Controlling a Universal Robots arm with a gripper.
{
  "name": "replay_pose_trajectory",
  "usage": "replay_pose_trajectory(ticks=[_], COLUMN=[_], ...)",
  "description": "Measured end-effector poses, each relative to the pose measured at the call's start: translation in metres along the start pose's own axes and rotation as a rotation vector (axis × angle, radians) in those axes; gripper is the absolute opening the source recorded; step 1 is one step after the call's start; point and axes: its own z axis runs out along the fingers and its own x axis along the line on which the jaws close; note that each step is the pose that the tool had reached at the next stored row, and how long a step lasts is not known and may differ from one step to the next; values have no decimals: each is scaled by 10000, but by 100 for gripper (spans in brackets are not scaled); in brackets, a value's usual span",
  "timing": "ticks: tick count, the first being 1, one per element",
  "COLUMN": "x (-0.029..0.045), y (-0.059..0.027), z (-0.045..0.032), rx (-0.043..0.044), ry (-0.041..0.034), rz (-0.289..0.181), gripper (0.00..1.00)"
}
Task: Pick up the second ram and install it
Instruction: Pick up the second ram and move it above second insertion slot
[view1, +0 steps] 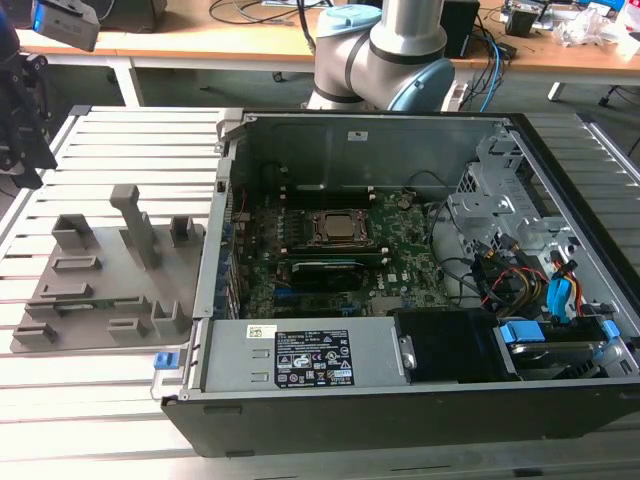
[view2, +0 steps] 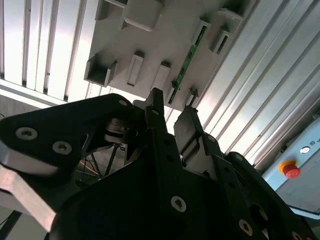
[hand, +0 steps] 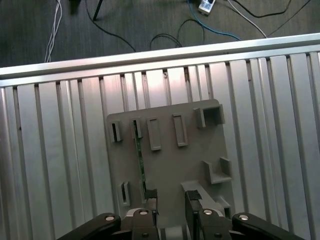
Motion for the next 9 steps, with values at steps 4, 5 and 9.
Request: replay_pose_trajectory(ticks=[4,5,9], x=[1,1,2], y=[-3,-3,-4], z=[55,65,100], rx=[0,0,0], ry=[0,0,0], rz=[0,-1,0], gripper=[36,36,36])
